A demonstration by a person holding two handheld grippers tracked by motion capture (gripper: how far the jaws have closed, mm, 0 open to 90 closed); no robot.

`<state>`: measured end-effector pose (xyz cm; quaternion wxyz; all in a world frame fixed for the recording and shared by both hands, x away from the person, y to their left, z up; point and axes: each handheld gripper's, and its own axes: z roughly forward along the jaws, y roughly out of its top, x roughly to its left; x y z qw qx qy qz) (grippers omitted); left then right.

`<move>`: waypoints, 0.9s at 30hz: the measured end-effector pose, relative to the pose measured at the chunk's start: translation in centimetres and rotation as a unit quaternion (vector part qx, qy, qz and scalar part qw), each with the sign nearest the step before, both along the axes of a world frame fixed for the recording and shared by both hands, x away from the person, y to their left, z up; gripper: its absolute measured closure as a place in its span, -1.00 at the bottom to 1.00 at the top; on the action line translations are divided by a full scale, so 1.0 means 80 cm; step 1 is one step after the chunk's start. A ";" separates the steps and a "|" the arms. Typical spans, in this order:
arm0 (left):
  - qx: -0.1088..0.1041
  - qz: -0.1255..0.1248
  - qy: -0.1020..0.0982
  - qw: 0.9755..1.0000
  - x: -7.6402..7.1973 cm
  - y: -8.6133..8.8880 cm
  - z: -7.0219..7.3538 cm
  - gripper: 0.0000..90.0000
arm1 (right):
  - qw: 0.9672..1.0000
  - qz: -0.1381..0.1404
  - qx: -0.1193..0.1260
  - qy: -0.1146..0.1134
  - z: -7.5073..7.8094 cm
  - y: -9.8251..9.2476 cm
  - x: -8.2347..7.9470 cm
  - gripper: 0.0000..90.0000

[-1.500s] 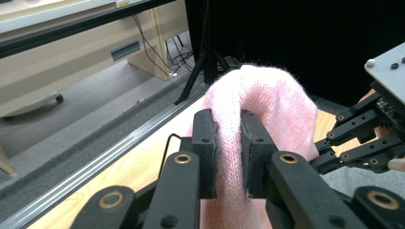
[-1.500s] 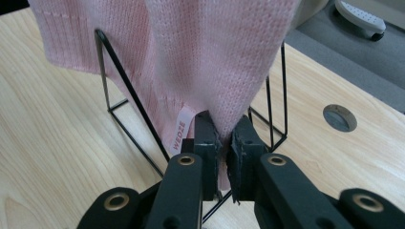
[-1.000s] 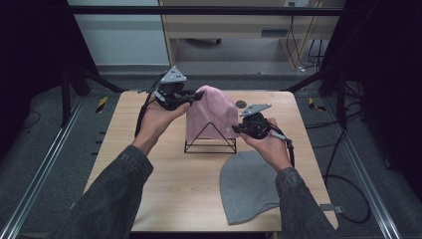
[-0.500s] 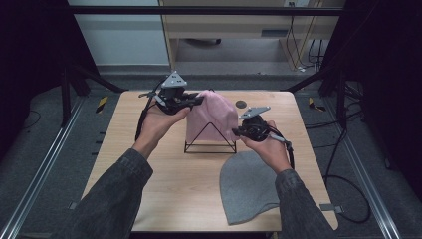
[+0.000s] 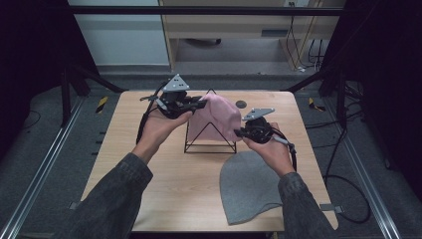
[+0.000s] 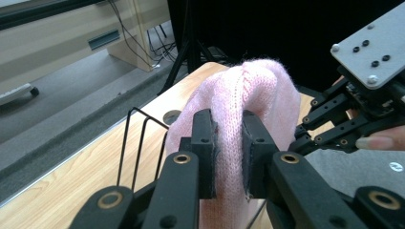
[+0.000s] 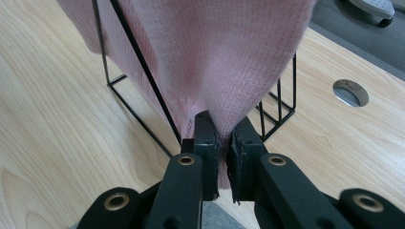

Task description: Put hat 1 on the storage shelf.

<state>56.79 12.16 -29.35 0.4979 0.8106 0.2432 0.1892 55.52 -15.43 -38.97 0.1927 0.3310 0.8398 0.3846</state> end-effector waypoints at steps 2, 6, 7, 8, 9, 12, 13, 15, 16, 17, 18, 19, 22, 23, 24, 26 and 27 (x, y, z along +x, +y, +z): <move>-0.002 0.004 0.004 1.000 0.001 0.000 -0.002 0.74 | 1.000 0.000 -0.001 0.001 -0.002 0.000 0.000 0.86; 0.001 0.004 0.009 1.000 0.004 0.000 -0.007 0.74 | 1.000 -0.003 -0.001 0.006 -0.010 0.002 0.002 0.86; 0.000 0.003 0.010 1.000 0.004 0.000 -0.009 0.74 | 1.000 -0.003 -0.001 0.006 -0.010 0.002 0.002 0.86; 0.003 0.001 0.013 1.000 0.005 -0.001 -0.013 0.74 | 1.000 -0.002 -0.003 0.007 -0.014 0.002 0.003 0.86; 0.003 0.001 0.013 1.000 0.005 -0.001 -0.013 0.74 | 1.000 -0.002 -0.003 0.007 -0.014 0.002 0.003 0.86; 0.005 0.004 0.018 1.000 0.007 -0.001 -0.020 0.74 | 1.000 -0.006 -0.004 0.014 -0.022 0.002 0.006 0.86; 0.004 0.005 0.019 1.000 0.008 -0.001 -0.021 0.74 | 1.000 -0.006 -0.004 0.016 -0.024 0.002 0.007 0.86; 0.004 0.004 0.020 1.000 0.008 -0.001 -0.024 0.74 | 1.000 -0.007 -0.004 0.019 -0.027 0.001 0.007 0.86; 0.003 0.004 0.021 1.000 0.007 -0.001 -0.024 0.74 | 1.000 -0.007 -0.004 0.019 -0.028 0.001 0.007 0.86; 0.003 0.004 0.020 1.000 0.007 -0.001 -0.025 0.74 | 1.000 -0.006 -0.004 0.019 -0.029 0.001 0.007 0.86; 0.003 0.004 0.020 1.000 0.007 -0.001 -0.026 0.74 | 1.000 -0.006 -0.003 0.020 -0.029 0.002 0.007 0.86; 0.003 0.004 0.020 1.000 0.007 -0.001 -0.026 0.74 | 1.000 -0.008 -0.004 0.021 -0.030 0.002 0.007 0.86; 0.004 0.005 0.023 1.000 0.008 -0.001 -0.029 0.74 | 1.000 -0.007 -0.008 0.023 -0.032 0.003 0.008 0.86; 0.002 0.006 0.024 1.000 0.008 -0.001 -0.030 0.74 | 1.000 -0.007 -0.008 0.023 -0.032 0.003 0.008 0.86; 0.004 0.006 0.025 1.000 0.009 0.000 -0.032 0.74 | 1.000 -0.007 -0.008 0.023 -0.034 0.004 0.008 0.85; 0.004 0.008 0.026 1.000 0.010 0.001 -0.034 0.74 | 1.000 -0.007 -0.012 0.025 -0.035 0.004 0.009 0.85; 0.004 0.008 0.027 1.000 0.010 0.001 -0.035 0.74 | 1.000 -0.007 -0.012 0.025 -0.035 0.004 0.009 0.85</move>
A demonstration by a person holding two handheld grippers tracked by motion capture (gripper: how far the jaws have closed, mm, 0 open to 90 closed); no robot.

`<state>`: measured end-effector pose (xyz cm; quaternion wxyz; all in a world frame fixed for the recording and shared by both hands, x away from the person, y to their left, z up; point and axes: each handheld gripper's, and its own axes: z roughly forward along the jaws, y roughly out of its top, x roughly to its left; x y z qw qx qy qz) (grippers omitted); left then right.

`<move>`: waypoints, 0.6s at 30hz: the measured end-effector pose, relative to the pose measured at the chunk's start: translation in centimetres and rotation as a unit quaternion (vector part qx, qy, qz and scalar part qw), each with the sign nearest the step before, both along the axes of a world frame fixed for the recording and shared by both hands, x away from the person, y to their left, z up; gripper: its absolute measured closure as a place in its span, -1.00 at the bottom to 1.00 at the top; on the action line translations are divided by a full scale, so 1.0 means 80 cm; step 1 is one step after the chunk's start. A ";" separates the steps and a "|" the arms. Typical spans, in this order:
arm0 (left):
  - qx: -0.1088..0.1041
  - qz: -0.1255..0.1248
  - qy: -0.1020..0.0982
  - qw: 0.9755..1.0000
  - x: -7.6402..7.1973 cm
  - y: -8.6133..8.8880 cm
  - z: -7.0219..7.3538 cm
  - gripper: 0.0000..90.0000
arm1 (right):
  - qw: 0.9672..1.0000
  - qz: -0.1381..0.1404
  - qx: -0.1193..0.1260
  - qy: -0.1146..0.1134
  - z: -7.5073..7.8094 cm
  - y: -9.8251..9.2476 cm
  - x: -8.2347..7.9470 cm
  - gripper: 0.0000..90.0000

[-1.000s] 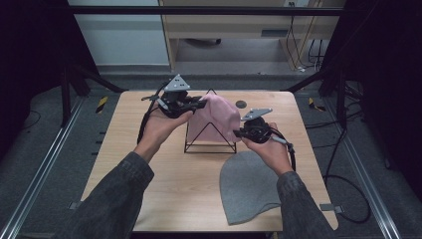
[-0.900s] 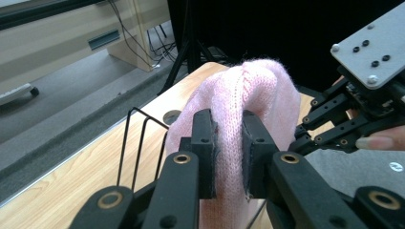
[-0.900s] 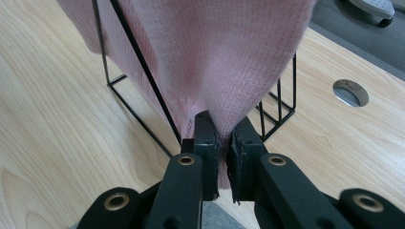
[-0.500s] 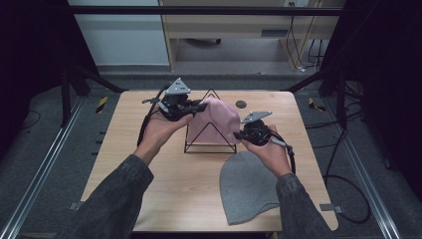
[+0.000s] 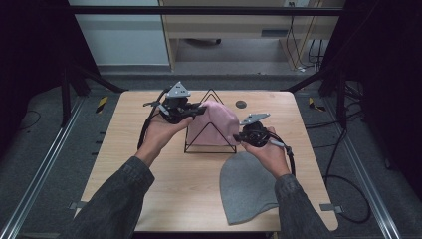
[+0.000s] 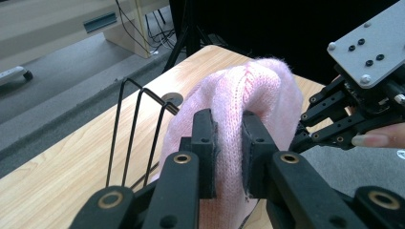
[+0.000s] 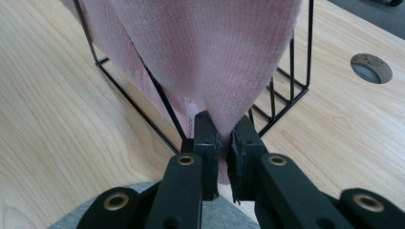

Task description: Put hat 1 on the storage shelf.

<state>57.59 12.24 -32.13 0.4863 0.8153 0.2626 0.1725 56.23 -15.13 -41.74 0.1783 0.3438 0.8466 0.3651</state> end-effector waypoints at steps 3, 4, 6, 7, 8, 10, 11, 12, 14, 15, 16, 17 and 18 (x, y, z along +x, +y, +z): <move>-0.001 0.002 0.004 1.000 0.001 0.001 -0.004 0.74 | 1.000 -0.001 0.000 0.002 -0.002 0.001 0.001 0.85; 0.000 0.003 0.005 1.000 0.000 0.001 -0.005 0.74 | 1.000 0.000 -0.001 0.003 -0.003 0.002 0.002 0.85; -0.001 0.002 0.008 1.000 0.000 0.002 -0.008 0.74 | 1.000 0.001 -0.002 0.006 -0.005 0.002 0.003 0.85; -0.001 0.002 0.009 1.000 0.000 0.002 -0.010 0.74 | 1.000 0.000 -0.003 0.008 -0.007 0.003 0.003 0.86; 0.000 0.002 0.009 1.000 0.000 0.002 -0.011 0.74 | 1.000 0.000 -0.005 0.008 -0.008 0.004 0.003 0.85; 0.000 0.002 0.011 1.000 0.000 0.003 -0.013 0.74 | 1.000 0.001 -0.004 0.008 -0.009 0.004 0.005 0.85; 0.000 0.003 0.011 1.000 0.000 0.003 -0.014 0.74 | 1.000 0.000 -0.005 0.010 -0.010 0.004 0.005 0.85; 0.001 0.003 0.013 1.000 0.001 0.003 -0.016 0.74 | 1.000 -0.001 -0.005 0.011 -0.011 0.004 0.006 0.85; 0.002 0.004 0.014 1.000 0.001 0.004 -0.017 0.74 | 1.000 0.000 -0.005 0.013 -0.013 0.005 0.007 0.85; 0.001 0.003 0.015 1.000 0.001 0.003 -0.017 0.74 | 1.000 -0.001 -0.004 0.014 -0.013 0.005 0.007 0.83; 0.004 0.004 0.014 1.000 0.000 0.003 -0.018 0.74 | 1.000 0.000 -0.005 0.014 -0.013 0.005 0.007 0.79; 0.005 0.005 0.014 1.000 0.000 0.002 -0.019 0.74 | 1.000 0.001 -0.005 0.013 -0.013 0.004 0.006 0.75; 0.005 0.005 0.014 1.000 0.000 0.002 -0.019 0.74 | 1.000 0.001 -0.005 0.013 -0.013 0.004 0.006 0.75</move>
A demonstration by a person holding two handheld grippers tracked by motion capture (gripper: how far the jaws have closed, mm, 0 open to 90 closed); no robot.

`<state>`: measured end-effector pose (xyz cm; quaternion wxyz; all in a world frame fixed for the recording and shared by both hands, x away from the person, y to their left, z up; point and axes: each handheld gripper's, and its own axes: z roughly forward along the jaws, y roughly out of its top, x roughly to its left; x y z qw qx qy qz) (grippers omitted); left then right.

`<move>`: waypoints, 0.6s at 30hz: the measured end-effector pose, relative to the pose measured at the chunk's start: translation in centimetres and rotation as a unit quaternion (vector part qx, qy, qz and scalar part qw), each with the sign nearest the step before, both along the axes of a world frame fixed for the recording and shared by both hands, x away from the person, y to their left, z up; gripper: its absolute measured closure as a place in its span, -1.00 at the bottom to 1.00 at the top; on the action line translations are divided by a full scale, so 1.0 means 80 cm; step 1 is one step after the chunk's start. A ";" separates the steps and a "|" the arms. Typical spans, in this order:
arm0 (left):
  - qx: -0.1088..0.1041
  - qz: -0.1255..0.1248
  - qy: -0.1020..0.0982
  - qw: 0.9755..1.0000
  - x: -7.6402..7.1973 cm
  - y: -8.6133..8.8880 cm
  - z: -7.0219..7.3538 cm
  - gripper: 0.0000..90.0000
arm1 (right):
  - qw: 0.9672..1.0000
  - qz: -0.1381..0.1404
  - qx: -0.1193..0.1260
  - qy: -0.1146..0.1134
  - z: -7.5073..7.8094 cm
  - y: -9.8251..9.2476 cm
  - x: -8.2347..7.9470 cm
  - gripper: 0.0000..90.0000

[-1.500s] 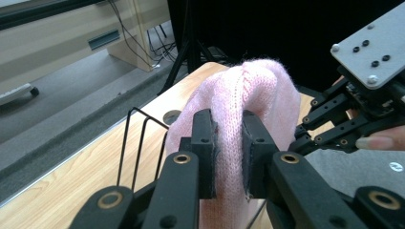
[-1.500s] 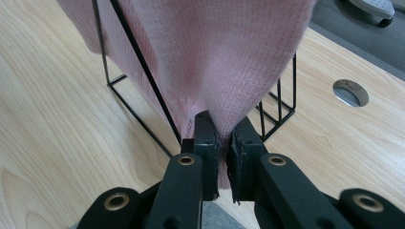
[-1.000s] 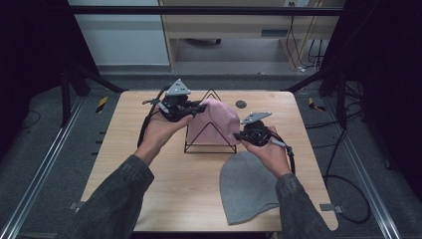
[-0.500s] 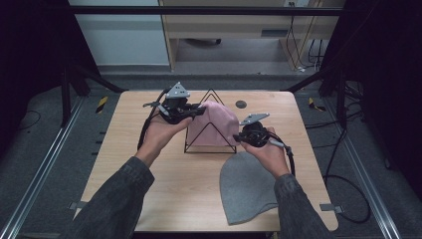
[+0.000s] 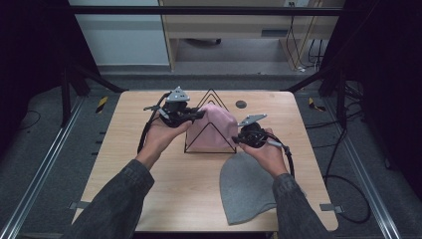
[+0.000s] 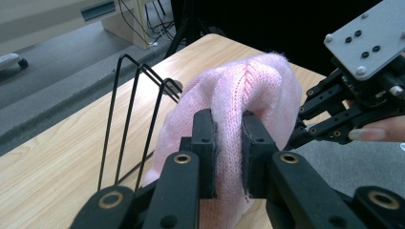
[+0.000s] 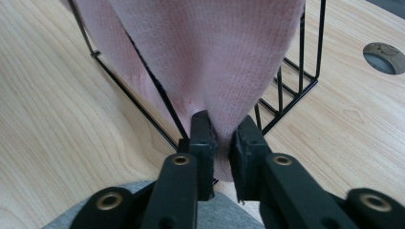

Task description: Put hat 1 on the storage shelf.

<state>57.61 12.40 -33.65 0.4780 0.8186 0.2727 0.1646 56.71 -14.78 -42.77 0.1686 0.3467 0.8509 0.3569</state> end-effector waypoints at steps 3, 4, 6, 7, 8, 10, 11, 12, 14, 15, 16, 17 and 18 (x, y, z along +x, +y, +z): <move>0.003 -0.002 0.003 1.000 0.000 -0.002 -0.003 0.74 | 1.000 -0.001 -0.001 -0.003 0.001 -0.002 -0.005 0.62; 0.005 -0.003 0.005 1.000 0.001 -0.003 -0.004 0.75 | 1.000 -0.005 -0.001 -0.002 0.001 -0.006 -0.010 0.54; 0.010 -0.002 0.008 1.000 0.001 -0.005 -0.007 0.75 | 1.000 -0.005 -0.003 -0.004 0.002 -0.008 -0.011 0.50; 0.014 -0.003 0.010 1.000 0.001 -0.006 -0.009 0.75 | 1.000 -0.007 0.000 -0.004 0.002 -0.010 -0.012 0.48; 0.016 -0.002 0.011 1.000 0.001 -0.007 -0.011 0.75 | 1.000 -0.009 0.000 -0.004 0.003 -0.013 -0.013 0.46; 0.016 -0.003 0.013 1.000 0.002 -0.008 -0.014 0.75 | 1.000 -0.012 0.002 -0.006 0.005 -0.017 -0.015 0.41; 0.014 -0.002 0.015 1.000 0.002 -0.008 -0.015 0.75 | 1.000 -0.014 -0.001 -0.006 0.007 -0.019 -0.015 0.39; 0.014 -0.001 0.015 1.000 0.002 -0.007 -0.015 0.75 | 1.000 -0.017 -0.002 -0.009 0.008 -0.022 -0.015 0.36; 0.016 -0.001 0.016 1.000 0.003 -0.007 -0.016 0.74 | 1.000 -0.025 -0.003 -0.011 0.009 -0.027 -0.016 0.32; 0.018 0.001 0.018 1.000 0.002 -0.005 -0.016 0.74 | 0.999 -0.031 -0.002 -0.013 0.011 -0.034 -0.017 0.28; 0.018 0.001 0.018 1.000 0.002 -0.005 -0.016 0.73 | 0.999 -0.031 -0.002 -0.013 0.011 -0.034 -0.017 0.28; 0.017 0.002 0.018 1.000 0.002 -0.005 -0.016 0.73 | 0.999 -0.034 -0.004 -0.014 0.011 -0.037 -0.018 0.26; 0.017 0.002 0.018 1.000 0.001 -0.005 -0.016 0.71 | 0.999 -0.039 -0.006 -0.017 0.012 -0.041 -0.019 0.24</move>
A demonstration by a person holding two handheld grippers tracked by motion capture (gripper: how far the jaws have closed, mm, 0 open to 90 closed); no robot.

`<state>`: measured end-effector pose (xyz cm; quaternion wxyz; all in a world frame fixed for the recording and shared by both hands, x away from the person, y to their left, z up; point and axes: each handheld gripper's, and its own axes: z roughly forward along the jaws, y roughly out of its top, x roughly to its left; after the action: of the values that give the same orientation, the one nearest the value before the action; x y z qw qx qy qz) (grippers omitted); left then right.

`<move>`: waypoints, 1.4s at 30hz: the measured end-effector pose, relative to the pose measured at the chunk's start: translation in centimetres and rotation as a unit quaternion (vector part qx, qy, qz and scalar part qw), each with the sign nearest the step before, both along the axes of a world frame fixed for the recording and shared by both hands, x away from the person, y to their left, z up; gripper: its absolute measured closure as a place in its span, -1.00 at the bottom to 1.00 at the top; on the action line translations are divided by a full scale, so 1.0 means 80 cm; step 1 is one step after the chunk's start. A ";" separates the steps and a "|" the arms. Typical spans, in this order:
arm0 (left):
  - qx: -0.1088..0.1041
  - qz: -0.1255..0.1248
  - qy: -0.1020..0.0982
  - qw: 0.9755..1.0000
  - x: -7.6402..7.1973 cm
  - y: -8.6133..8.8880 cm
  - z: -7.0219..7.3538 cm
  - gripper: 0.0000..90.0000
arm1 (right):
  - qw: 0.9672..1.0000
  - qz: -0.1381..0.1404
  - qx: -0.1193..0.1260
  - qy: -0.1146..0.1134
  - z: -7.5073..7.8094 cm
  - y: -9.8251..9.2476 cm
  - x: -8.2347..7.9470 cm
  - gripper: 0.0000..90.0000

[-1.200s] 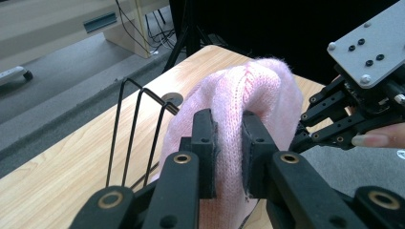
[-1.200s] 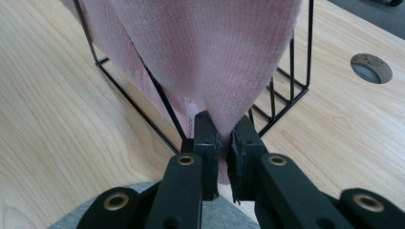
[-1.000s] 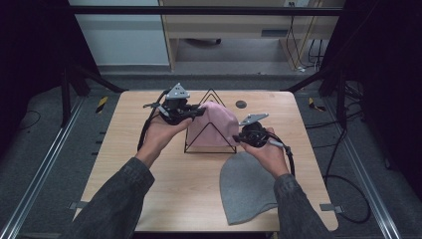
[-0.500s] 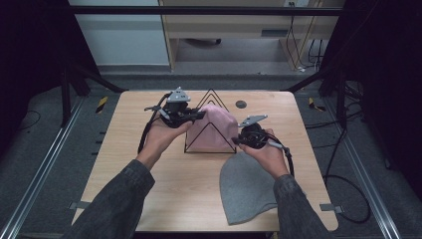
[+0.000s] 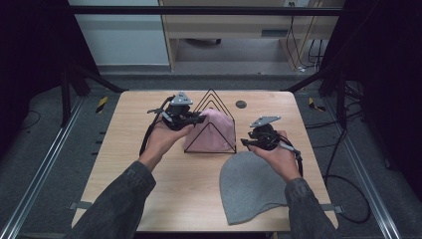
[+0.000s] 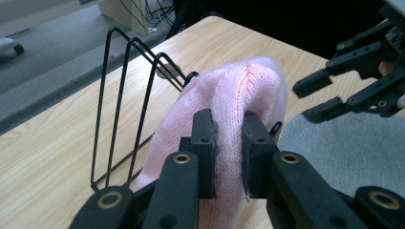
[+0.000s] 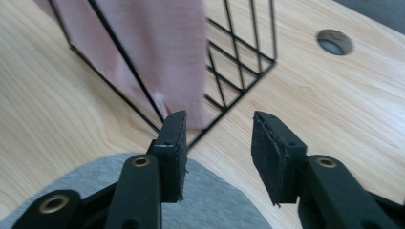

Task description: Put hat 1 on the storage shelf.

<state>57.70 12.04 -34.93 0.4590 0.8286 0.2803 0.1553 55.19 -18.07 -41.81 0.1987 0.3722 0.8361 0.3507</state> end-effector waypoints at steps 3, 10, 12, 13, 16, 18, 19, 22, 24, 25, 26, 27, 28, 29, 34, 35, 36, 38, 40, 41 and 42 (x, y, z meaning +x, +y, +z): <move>-0.008 0.005 -0.001 1.000 -0.003 0.001 0.000 0.60 | 1.000 -0.009 -0.002 0.000 0.001 -0.009 -0.002 0.19; -0.034 0.011 -0.004 0.999 -0.009 0.012 0.006 0.33 | 1.000 -0.029 -0.007 0.007 -0.002 -0.028 -0.006 0.01; -0.039 0.012 -0.007 0.999 -0.012 0.015 0.010 0.30 | 1.000 -0.030 -0.007 0.007 -0.003 -0.029 -0.006 -0.03; -0.040 0.012 -0.007 0.999 -0.014 0.016 0.012 0.24 | 0.999 -0.032 -0.007 0.008 -0.003 -0.030 -0.007 -0.06; -0.041 0.016 -0.013 0.999 -0.023 0.022 0.015 0.06 | 0.999 -0.037 -0.008 0.010 -0.005 -0.032 -0.008 -0.15; -0.035 0.023 -0.020 0.999 -0.028 0.026 0.014 -0.10 | 0.999 -0.043 -0.009 0.011 -0.005 -0.034 -0.008 -0.20; -0.033 0.026 -0.020 0.999 -0.030 0.029 0.013 -0.19 | 0.999 -0.045 -0.009 0.010 -0.005 -0.035 -0.008 -0.24; -0.035 0.031 -0.012 0.999 -0.035 0.039 0.010 -0.44 | 0.999 -0.051 -0.009 0.010 -0.003 -0.039 -0.008 -0.32; -0.032 0.036 -0.007 0.999 -0.040 0.046 0.006 -0.50 | 0.998 -0.054 -0.007 0.011 -0.002 -0.041 -0.009 -0.38; -0.031 0.040 -0.006 0.999 -0.043 0.050 0.004 -0.54 | 0.998 -0.055 -0.010 0.012 -0.001 -0.043 -0.009 -0.41; -0.030 0.043 -0.004 0.999 -0.047 0.055 0.002 -0.57 | 0.998 -0.057 -0.009 0.011 0.000 -0.045 -0.010 -0.43; -0.031 0.043 -0.002 0.999 -0.050 0.059 0.000 -0.60 | 0.998 -0.058 -0.009 0.014 0.000 -0.048 -0.011 -0.46; -0.027 0.045 0.005 0.999 -0.056 0.068 -0.005 -0.66 | 0.998 -0.059 -0.010 0.018 0.001 -0.051 -0.012 -0.52; -0.027 0.045 0.005 0.999 -0.056 0.068 -0.005 -0.68 | 0.998 -0.059 -0.010 0.018 0.001 -0.051 -0.012 -0.52; -0.028 0.057 0.026 0.998 -0.071 0.092 -0.032 -0.75 | 0.998 -0.055 -0.006 0.030 0.001 -0.060 -0.010 -0.62; -0.028 0.062 0.028 0.997 -0.075 0.098 -0.039 -0.76 | 0.998 -0.055 -0.005 0.032 0.000 -0.062 -0.009 -0.63; -0.027 0.062 0.028 0.997 -0.077 0.102 -0.044 -0.77 | 0.998 -0.056 -0.001 0.038 -0.001 -0.063 -0.008 -0.64; -0.033 0.064 0.037 0.997 -0.083 0.110 -0.057 -0.79 | 0.998 -0.055 -0.002 0.042 -0.004 -0.064 -0.006 -0.63; -0.033 0.066 0.044 0.996 -0.088 0.119 -0.070 -0.80 | 0.997 -0.056 -0.005 0.049 -0.007 -0.065 -0.005 -0.57; -0.030 0.067 0.047 0.996 -0.091 0.123 -0.077 -0.81 | 0.997 -0.056 -0.006 0.051 -0.008 -0.065 -0.005 -0.55; -0.025 0.069 0.047 0.996 -0.094 0.128 -0.083 -0.82 | 0.997 -0.057 -0.007 0.053 -0.009 -0.065 -0.005 -0.51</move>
<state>50.18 22.26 -41.61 0.4543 0.8018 0.3618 0.1408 54.77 -23.28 -42.57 0.1765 0.4355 0.8254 0.3128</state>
